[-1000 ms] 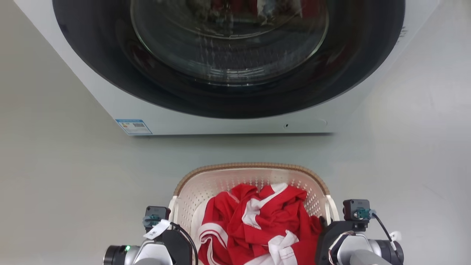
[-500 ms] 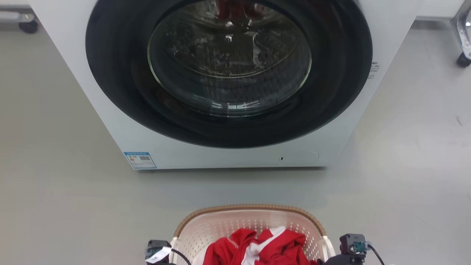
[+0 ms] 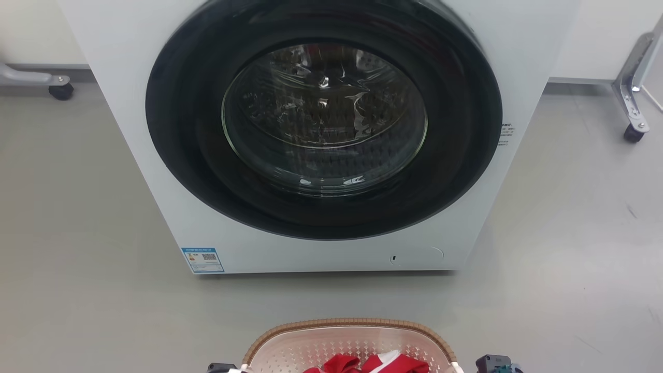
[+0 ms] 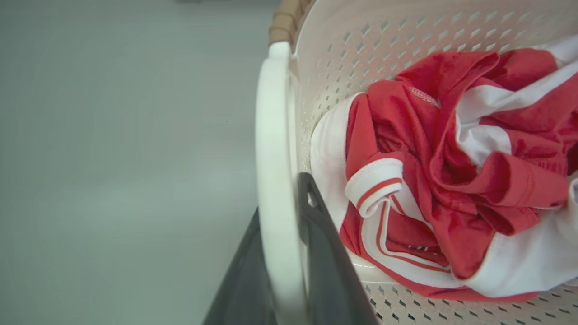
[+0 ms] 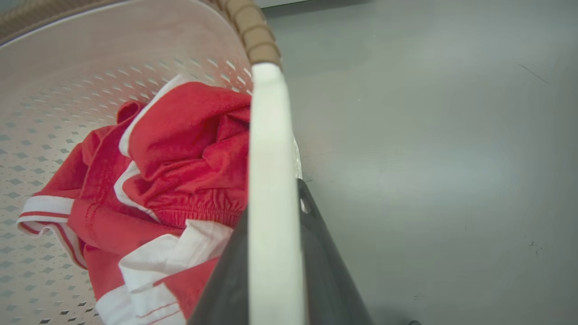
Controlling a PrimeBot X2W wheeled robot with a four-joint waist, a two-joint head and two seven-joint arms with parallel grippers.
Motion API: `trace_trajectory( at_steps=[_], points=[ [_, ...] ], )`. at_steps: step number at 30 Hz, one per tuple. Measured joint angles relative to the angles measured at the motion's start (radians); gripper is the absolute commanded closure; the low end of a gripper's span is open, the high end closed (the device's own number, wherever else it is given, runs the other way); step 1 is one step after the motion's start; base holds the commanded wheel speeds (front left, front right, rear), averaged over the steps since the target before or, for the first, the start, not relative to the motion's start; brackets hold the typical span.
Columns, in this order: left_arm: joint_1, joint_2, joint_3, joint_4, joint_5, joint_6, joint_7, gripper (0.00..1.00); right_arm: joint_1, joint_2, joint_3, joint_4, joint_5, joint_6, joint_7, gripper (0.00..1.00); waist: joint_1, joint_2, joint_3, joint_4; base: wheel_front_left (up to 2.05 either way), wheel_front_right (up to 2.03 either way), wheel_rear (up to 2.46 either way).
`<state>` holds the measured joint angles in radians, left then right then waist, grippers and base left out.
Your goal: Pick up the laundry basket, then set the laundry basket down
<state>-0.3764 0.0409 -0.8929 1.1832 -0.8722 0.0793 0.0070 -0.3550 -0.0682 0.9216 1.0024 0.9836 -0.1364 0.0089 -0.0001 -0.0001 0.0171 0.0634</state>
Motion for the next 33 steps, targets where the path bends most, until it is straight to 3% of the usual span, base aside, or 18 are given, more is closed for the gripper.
trace_trajectory(
  at_steps=[33],
  points=[
    [0.001, 0.003, -0.020, 0.003, -0.030, 0.005, 0.001, 1.00, -0.013, -0.002, 0.089, 0.016, 0.114, 0.000, -0.022, 1.00, 0.0001, 0.0001, -0.013, -0.002, 0.00, 0.00, 0.00]
  ],
)
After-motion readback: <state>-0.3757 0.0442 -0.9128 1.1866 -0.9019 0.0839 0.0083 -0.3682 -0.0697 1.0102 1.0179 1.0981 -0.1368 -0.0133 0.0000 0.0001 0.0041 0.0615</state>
